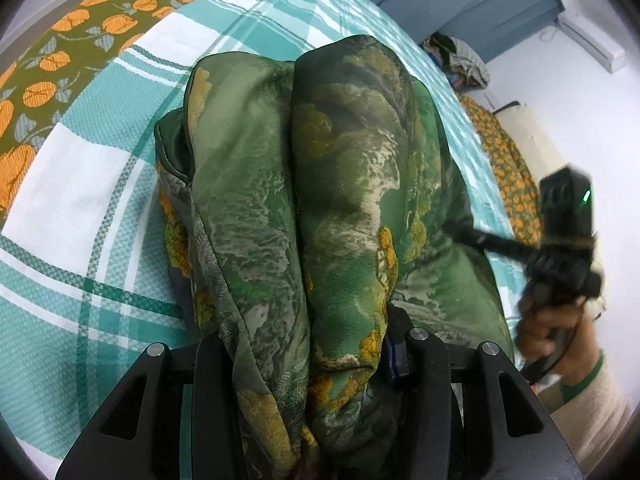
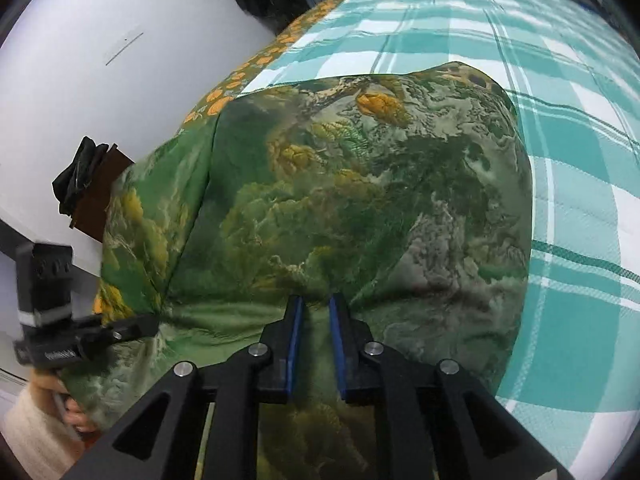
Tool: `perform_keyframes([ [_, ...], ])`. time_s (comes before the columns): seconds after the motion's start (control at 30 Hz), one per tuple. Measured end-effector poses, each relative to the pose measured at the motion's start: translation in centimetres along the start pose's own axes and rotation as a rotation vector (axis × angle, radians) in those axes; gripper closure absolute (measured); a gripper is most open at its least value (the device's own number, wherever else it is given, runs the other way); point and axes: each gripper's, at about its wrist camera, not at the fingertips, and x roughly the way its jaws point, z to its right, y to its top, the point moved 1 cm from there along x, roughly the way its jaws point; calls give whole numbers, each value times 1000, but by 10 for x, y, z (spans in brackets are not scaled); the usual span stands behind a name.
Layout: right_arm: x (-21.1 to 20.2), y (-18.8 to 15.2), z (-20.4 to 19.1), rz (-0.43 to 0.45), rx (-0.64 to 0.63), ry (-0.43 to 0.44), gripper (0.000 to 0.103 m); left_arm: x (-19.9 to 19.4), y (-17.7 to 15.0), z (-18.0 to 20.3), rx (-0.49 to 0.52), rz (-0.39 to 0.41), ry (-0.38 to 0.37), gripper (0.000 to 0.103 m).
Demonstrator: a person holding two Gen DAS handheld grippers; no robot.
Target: Fold large clothes
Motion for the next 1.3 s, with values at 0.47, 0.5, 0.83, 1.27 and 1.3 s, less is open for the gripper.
perform_keyframes([
  [0.47, 95, 60, -84, -30, -101, -10, 88, -5, -16, -10, -28, 2, 13, 58],
  [0.5, 91, 61, -83, -18, -94, -3, 88, -6, -17, -10, -28, 2, 8, 58],
  [0.83, -18, -54, -54, 14, -158, 139, 87, -12, -24, -15, -30, 17, -13, 58],
  [1.27, -30, -131, -38, 33, -64, 37, 103, -15, -26, -5, -51, 48, 18, 52],
  [1.3, -36, -127, -45, 38, -87, 14, 103, -18, -26, -4, -56, 56, 16, 48],
])
